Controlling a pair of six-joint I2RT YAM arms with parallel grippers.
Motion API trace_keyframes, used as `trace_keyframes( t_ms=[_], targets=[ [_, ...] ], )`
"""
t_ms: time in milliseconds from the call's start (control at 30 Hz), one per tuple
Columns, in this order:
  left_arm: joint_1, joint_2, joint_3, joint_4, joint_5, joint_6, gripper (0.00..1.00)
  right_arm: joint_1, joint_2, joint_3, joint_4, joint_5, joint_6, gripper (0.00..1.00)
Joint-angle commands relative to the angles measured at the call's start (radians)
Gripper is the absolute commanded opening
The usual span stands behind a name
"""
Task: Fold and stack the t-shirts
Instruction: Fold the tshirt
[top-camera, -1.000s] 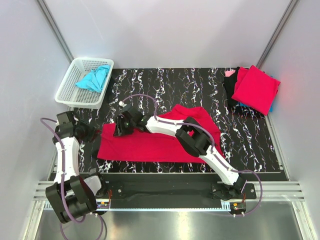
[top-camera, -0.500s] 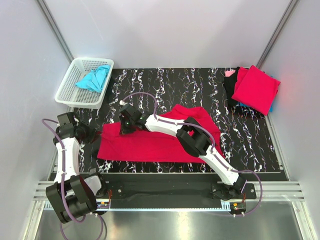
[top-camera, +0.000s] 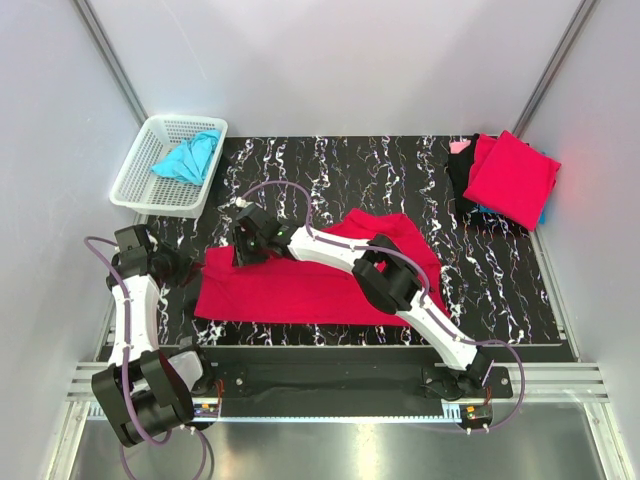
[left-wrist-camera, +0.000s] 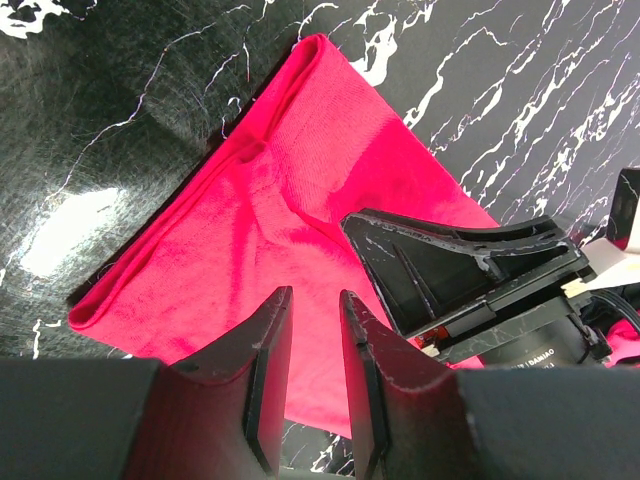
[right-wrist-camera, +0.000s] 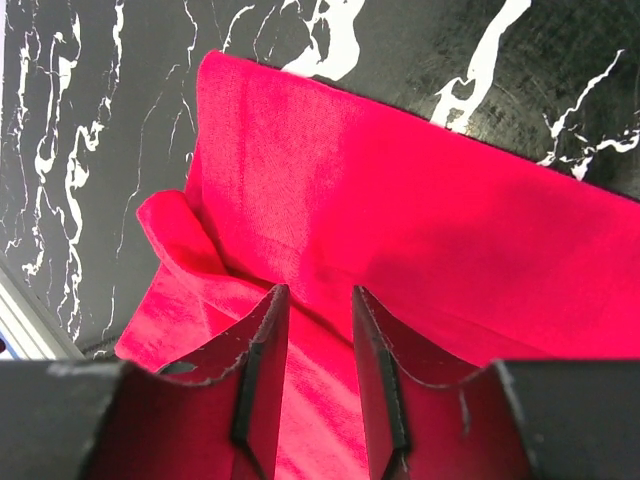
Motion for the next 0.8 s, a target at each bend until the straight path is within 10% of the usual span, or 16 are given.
trace_keyframes(
  t_ms=[0,367,567,767],
  targets=[
    [0.006,-0.011,-0.007,0.029,0.028,0.018,0.30,0.015,0.019,0.059,-0.003,-0.018,-0.008,0.40],
    [0.008,-0.017,-0.004,0.021,0.018,0.027,0.30,0.015,0.108,0.147,-0.030,-0.108,-0.007,0.29],
    [0.008,-0.011,-0.003,0.019,0.018,0.030,0.30,0.017,0.107,0.153,-0.046,-0.096,-0.010,0.00],
    [0.011,-0.014,-0.007,0.018,0.019,0.036,0.30,0.015,0.097,0.156,-0.058,-0.058,-0.015,0.00]
  ],
)
